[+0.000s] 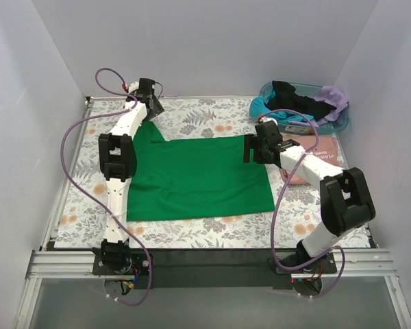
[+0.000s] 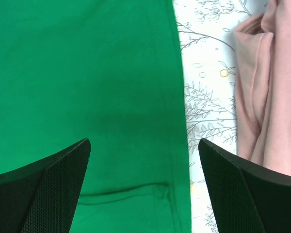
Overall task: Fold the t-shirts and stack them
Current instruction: Fold the tshirt
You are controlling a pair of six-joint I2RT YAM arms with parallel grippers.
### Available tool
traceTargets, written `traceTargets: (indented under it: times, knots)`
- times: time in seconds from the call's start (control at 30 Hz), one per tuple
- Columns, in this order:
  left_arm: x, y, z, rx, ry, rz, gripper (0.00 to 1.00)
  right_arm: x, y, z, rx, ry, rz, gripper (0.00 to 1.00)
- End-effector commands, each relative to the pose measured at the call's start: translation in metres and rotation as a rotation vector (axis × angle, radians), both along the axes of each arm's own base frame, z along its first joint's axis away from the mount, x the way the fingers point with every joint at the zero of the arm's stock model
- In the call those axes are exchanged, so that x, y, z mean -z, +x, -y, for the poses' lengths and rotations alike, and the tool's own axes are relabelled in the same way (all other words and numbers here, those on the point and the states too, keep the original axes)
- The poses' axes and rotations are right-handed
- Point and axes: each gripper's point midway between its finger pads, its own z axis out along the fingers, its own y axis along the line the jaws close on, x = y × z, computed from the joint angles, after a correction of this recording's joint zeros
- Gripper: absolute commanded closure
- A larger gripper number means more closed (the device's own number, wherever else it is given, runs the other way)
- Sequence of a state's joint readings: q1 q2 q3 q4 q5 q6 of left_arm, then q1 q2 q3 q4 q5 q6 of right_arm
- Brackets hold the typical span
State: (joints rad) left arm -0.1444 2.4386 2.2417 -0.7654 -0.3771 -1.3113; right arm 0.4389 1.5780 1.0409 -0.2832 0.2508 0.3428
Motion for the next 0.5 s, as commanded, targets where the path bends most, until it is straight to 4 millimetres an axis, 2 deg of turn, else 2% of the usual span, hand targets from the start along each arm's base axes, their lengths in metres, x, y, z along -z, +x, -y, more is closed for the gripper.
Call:
traceTargets:
  times: [0.0,0.07,0.2,0.27,0.3,0.4,0.43,0.47]
  knots:
    - [-0.006,0.02,0.006,0.081,-0.013,0.053,0.2,-0.005,0.026,0.01,0.039,-0.023,0.033,0.01]
    - [0.005,0.028,0.019,0.123,-0.072,0.082,0.28,0.003,0.033,0.012,0.048,-0.027,0.023,0.01]
    - [0.029,0.03,0.025,0.087,-0.117,0.055,0.42,0.014,0.037,0.016,0.069,-0.051,0.007,0.02]
    - [0.04,0.027,0.021,0.07,-0.102,0.033,0.53,0.017,0.039,0.018,0.078,-0.062,0.003,0.01]
    - [0.045,0.025,0.021,0.066,-0.104,0.021,0.53,0.018,0.039,0.018,0.081,-0.061,0.0,0.02]
    - [0.056,0.02,0.018,0.056,-0.09,-0.011,0.67,0.021,0.044,0.019,0.095,-0.07,0.001,0.02]
    - [0.059,0.018,0.017,0.054,-0.085,-0.02,0.8,0.017,0.05,0.019,0.104,-0.066,0.014,0.02]
    - [0.061,0.016,0.016,0.051,-0.081,-0.028,0.87,0.016,0.054,0.02,0.115,-0.065,0.018,0.02]
